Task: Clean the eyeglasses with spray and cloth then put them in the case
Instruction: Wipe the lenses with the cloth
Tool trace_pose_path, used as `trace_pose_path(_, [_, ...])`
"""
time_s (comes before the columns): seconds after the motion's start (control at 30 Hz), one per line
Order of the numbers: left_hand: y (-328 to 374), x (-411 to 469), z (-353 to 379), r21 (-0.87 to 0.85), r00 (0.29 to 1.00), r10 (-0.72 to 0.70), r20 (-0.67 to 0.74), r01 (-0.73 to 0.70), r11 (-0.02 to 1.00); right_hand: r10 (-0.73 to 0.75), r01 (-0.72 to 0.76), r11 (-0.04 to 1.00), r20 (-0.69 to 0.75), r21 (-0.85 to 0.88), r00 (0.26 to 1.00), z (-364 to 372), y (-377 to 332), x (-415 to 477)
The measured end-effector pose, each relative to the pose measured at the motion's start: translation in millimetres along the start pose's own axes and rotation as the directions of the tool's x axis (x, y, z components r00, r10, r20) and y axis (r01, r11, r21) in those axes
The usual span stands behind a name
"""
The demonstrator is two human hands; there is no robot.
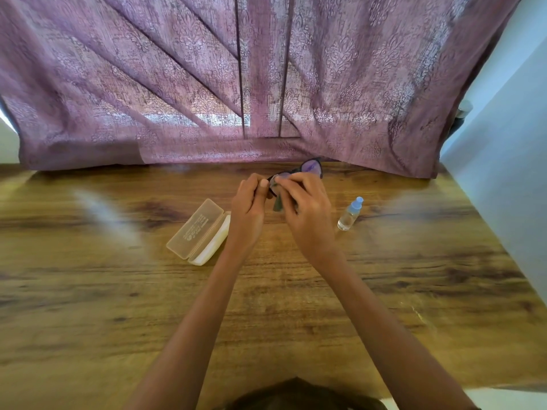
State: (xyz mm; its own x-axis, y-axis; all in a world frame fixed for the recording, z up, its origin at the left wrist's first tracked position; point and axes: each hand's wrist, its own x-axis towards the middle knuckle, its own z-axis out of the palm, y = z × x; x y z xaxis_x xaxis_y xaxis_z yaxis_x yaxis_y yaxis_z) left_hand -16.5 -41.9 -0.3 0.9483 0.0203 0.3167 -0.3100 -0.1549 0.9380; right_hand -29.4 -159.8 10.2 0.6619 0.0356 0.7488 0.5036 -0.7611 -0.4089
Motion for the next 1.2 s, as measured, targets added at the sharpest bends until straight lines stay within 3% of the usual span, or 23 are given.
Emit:
trace_pose_path(0.1, [-2.4, -1.5, -1.1, 0.016, 1.0, 0.02, -0.018, -0.02, 1.0, 0.077, -0.078, 0.997, -0.034, -0.022, 0.996, -1.5, 6.0, 5.2])
trace_pose_path(0.3, [0.4, 0.0, 1.1, 0.019, 1.0, 0.022, -0.012, -0.022, 1.0, -0.069, 0.069, 0.998, 0.029, -0.009, 0.997, 0.4, 0.6, -0.9])
trace_pose_path(0.47, [-0.2, -1.1, 1.5, 0.021, 0.999, 0.017, -0.032, -0.016, 1.0, 0.046, -0.047, 0.998, -0.039, -0.032, 0.998, -1.3, 7.1, 5.5])
trace_pose_path(0.63, [-0.1, 1.7, 0.2, 0.017, 1.0, 0.014, -0.015, -0.014, 1.0, -0.072, 0.072, 0.997, 0.048, -0.007, 0.996, 1.7, 2.1, 0.3])
trace_pose_path(0.83, [-3.5, 1.2, -3.2, 0.053, 0.999, 0.003, -0.041, -0.001, 0.999, 0.056, -0.056, 0.998, -0.03, -0.015, 0.998, -2.3, 9.9, 9.2])
trace_pose_path(1.1, [-5.7, 6.7, -6.8, 0.058, 0.998, -0.025, -0.055, 0.028, 0.998, -0.073, 0.073, 0.997, 0.066, 0.014, 0.995, 1.1, -0.8, -7.1])
trace_pose_path(1.2, [-6.4, 8.2, -9.3, 0.038, 0.998, -0.021, -0.066, 0.024, 0.999, -0.02, 0.02, 1.0, 0.017, 0.005, 1.0, 0.6, 2.9, 2.5])
